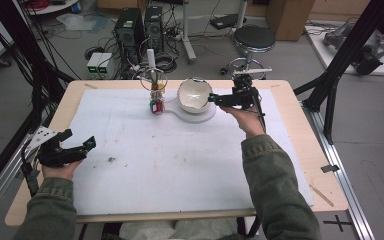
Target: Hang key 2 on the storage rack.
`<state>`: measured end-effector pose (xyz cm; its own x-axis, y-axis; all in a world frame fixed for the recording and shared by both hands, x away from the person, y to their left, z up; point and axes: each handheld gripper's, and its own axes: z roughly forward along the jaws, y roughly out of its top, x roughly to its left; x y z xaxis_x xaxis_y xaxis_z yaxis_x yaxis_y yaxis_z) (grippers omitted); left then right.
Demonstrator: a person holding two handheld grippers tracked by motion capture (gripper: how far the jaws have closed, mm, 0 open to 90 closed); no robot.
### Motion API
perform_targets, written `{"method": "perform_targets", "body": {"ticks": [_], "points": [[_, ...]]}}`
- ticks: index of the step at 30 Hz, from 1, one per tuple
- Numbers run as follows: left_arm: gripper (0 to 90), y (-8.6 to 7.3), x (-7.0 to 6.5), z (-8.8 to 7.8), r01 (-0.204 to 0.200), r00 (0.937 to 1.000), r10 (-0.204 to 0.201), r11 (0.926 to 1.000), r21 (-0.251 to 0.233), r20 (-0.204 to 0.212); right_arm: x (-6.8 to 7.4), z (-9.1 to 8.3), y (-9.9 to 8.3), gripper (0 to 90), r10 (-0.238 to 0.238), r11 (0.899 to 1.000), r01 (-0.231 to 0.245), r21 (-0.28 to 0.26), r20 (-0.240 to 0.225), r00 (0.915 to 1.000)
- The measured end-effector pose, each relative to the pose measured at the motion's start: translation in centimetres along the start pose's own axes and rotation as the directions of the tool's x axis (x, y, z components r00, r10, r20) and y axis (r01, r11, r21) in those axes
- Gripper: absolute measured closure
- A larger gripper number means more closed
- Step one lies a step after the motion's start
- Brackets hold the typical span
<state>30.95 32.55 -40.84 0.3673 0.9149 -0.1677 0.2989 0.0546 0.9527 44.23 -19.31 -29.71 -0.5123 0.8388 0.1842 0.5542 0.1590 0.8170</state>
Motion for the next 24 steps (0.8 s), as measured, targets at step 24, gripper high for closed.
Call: {"method": "perform_targets", "body": {"ticks": [24], "points": [[1.7,0.0,0.0,0.0,-0.001,1.0,0.001,1.0,0.001,-0.004,-1.9,-2.4,-5.1,2.0,0.026,1.0,-0.025,-0.018,0.037,0.999]]}}
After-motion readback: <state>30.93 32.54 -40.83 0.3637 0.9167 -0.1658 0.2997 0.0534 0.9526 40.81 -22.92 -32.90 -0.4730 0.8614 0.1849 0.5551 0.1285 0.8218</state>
